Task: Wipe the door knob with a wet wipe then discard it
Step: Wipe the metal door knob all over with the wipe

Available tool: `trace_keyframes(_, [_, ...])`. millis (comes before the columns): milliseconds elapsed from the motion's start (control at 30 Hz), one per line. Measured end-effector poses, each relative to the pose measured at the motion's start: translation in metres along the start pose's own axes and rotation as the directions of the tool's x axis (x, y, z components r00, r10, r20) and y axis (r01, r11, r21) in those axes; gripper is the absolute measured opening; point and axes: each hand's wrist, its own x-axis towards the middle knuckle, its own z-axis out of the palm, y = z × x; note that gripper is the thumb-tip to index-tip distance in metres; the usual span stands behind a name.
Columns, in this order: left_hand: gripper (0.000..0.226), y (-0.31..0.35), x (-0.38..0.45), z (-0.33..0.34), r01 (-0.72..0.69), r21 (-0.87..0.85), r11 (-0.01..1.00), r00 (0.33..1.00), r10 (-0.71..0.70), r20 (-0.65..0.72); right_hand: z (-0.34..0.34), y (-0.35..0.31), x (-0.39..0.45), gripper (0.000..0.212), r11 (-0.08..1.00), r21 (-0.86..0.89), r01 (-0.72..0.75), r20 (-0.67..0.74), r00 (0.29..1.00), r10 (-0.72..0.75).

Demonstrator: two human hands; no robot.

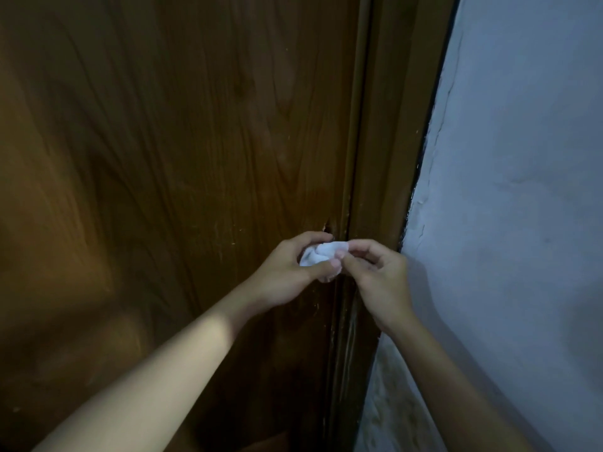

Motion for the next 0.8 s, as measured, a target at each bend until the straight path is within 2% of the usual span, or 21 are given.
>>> trace_keyframes(100, [0.024,0.002,0.001,0.0,-0.044,-0.076,0.996,0.999,0.042,-0.027,0.0,0.0,0.004,0.009,1.0,0.017,-0.023,-0.075,0.997,0.024])
trace_keyframes(267, [0.025,0.001,0.002,-0.008,-0.07,-0.152,0.986,0.997,0.063,-0.051,-0.005,-0.005,0.006,0.011,1.0,-0.011,0.008,-0.163,0.987,-0.009])
trace_keyframes(300, [0.023,0.0,0.001,-0.009,-0.087,-0.161,0.983,0.994,0.077,-0.072,-0.005,-0.005,0.007,0.01,0.999,0.035,-0.014,-0.167,0.986,0.02])
trace_keyframes(400, [0.016,-0.003,-0.002,-0.013,-0.113,-0.215,0.97,0.992,0.097,-0.081,-0.007,-0.009,0.012,0.011,0.945,0.318,-0.077,-0.101,0.988,0.114])
trace_keyframes(467, [0.022,-0.001,-0.003,-0.013,-0.075,-0.345,0.936,0.997,0.071,-0.023,-0.008,-0.012,0.014,0.013,0.926,0.363,-0.101,0.004,0.994,0.107])
trace_keyframes(533, [0.035,0.003,-0.001,-0.011,-0.016,-0.451,0.892,1.0,0.009,-0.018,-0.007,-0.016,0.012,0.012,0.963,0.255,-0.093,0.131,0.989,0.061])
trace_keyframes(633, [0.052,0.012,0.003,-0.005,0.041,-0.459,0.887,0.998,-0.054,-0.015,-0.003,-0.023,0.011,0.007,0.997,0.071,0.015,0.229,0.973,-0.03])
trace_keyframes(733, [0.045,0.014,0.003,-0.006,0.003,-0.347,0.938,0.999,-0.017,-0.037,0.0,-0.024,0.013,0.005,0.989,-0.055,0.136,0.166,0.978,-0.125])
trace_keyframes(800, [0.033,0.012,0.001,-0.01,-0.015,-0.346,0.938,0.997,-0.011,-0.073,0.0,-0.022,0.014,0.006,0.986,-0.069,0.149,0.109,0.984,-0.142])
